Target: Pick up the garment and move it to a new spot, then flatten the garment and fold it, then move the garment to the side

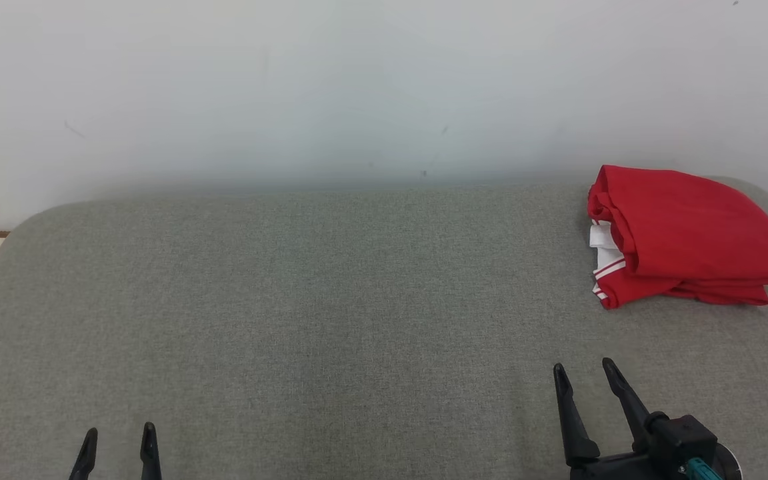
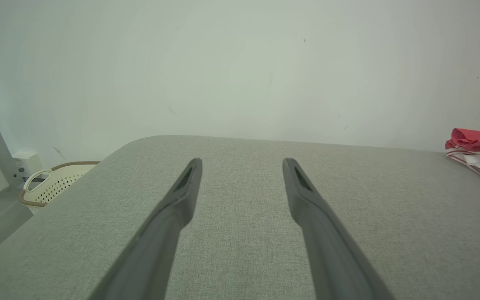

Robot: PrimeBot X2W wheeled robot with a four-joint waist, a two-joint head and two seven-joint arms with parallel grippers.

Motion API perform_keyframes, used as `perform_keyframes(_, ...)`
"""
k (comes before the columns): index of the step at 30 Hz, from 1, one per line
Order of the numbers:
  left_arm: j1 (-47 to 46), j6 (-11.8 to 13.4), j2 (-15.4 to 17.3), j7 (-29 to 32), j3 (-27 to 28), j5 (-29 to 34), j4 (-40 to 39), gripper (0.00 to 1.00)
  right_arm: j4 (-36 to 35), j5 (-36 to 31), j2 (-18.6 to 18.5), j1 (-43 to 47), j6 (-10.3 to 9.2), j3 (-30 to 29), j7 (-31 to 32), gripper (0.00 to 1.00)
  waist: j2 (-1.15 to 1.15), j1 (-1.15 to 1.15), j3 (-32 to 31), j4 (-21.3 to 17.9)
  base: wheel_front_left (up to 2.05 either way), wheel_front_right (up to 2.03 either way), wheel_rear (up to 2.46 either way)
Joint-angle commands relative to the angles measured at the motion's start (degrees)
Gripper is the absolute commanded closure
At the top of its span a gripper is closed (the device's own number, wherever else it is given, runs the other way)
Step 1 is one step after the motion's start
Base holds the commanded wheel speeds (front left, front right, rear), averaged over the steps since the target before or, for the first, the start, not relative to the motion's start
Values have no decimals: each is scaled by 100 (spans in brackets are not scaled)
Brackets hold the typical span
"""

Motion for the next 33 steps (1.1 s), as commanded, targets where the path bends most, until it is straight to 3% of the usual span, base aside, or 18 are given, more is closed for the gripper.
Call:
perform_keyframes(1,99,65,45,-22,-27,168,50,0,-47,-128,43,50,-4,45,-8,0,0,0,-17,-24,0,0,0)
perform_keyframes(29,110,58,30,-22,2,112,202,0,86,-195,140,-23,-4,11,-3,0,0,0,-48,-42,0,0,0)
perform_keyframes(30,23,71,16,1,-14,125,231,100,94,-207,128,-7,0,6,1,100,0,0,-48,-42,0,0,0)
perform_keyframes(33,38,72,-30,30,-26,107,407,100,239,-187,127,93,0,4,11,100,0,0,-47,-42,0,0,0)
